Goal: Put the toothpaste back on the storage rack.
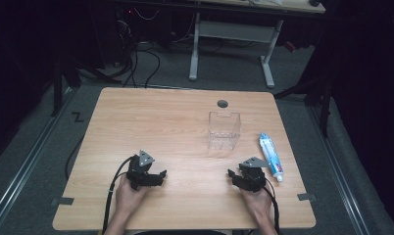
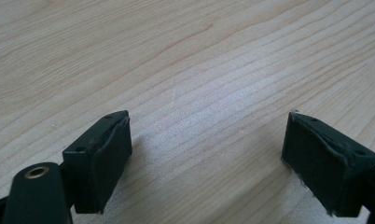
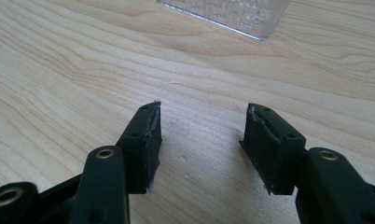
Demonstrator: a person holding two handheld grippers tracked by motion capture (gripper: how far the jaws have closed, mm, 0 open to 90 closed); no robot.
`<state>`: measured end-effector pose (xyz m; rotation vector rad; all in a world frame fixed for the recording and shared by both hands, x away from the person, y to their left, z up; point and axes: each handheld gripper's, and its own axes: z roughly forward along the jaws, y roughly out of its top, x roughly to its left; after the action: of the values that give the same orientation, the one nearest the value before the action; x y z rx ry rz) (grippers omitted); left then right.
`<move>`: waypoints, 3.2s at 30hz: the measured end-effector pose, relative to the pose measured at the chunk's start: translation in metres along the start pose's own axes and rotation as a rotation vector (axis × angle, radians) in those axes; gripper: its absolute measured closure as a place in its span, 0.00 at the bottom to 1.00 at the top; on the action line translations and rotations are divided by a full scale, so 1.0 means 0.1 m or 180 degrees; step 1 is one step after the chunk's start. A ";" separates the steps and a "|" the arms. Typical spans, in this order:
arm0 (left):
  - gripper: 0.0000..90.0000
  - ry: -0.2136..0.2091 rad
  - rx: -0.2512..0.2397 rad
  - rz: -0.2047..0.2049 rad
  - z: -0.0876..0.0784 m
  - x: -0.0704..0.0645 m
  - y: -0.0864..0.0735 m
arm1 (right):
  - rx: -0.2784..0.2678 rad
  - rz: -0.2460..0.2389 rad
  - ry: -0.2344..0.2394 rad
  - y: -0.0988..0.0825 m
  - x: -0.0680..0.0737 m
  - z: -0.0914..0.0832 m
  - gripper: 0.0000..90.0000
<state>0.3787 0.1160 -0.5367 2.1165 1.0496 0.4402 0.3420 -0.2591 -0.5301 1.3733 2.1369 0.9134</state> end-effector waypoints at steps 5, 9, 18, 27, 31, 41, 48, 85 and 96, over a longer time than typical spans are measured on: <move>0.18 0.0000 0.0000 0.0000 0.00 0.00 0.00 | 0.0001 -0.0020 -0.0015 -0.01 0.01 -0.04 0.52; 0.18 0.0000 0.0001 0.0001 0.00 0.00 0.00 | -0.0002 -0.0096 0.0020 0.00 0.04 -0.09 0.53; 0.18 0.0000 0.0001 0.0001 0.00 0.00 0.00 | -0.0074 -0.0052 0.0054 -0.03 0.02 -0.19 0.55; 0.18 0.0000 0.0001 0.0001 0.00 0.00 0.00 | -0.0211 0.0053 0.0150 -0.06 -0.09 -0.35 0.62; 0.18 0.0000 0.0000 0.0000 0.00 0.00 0.00 | -0.0250 0.0122 0.0159 -0.08 -0.14 -0.41 0.63; 0.18 0.0000 0.0000 0.0000 0.00 0.00 0.00 | -0.0318 0.0167 0.0001 -0.10 -0.25 -0.51 0.63; 0.18 0.0000 0.0001 0.0001 0.00 0.00 0.00 | -0.0455 0.0202 -0.0136 -0.09 -0.33 -0.61 0.63; 0.18 0.0002 0.0001 0.0001 0.00 0.00 0.00 | -0.0111 0.0355 -0.0610 0.30 -1.00 -0.60 0.60; 0.18 0.0004 0.0001 0.0001 0.00 0.00 0.00 | 0.0093 0.0372 -0.0692 0.39 -1.13 -0.39 0.55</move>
<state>0.3786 0.1159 -0.5367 2.1171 1.0501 0.4417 0.3867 -0.3624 -0.4741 1.5498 1.9317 0.7400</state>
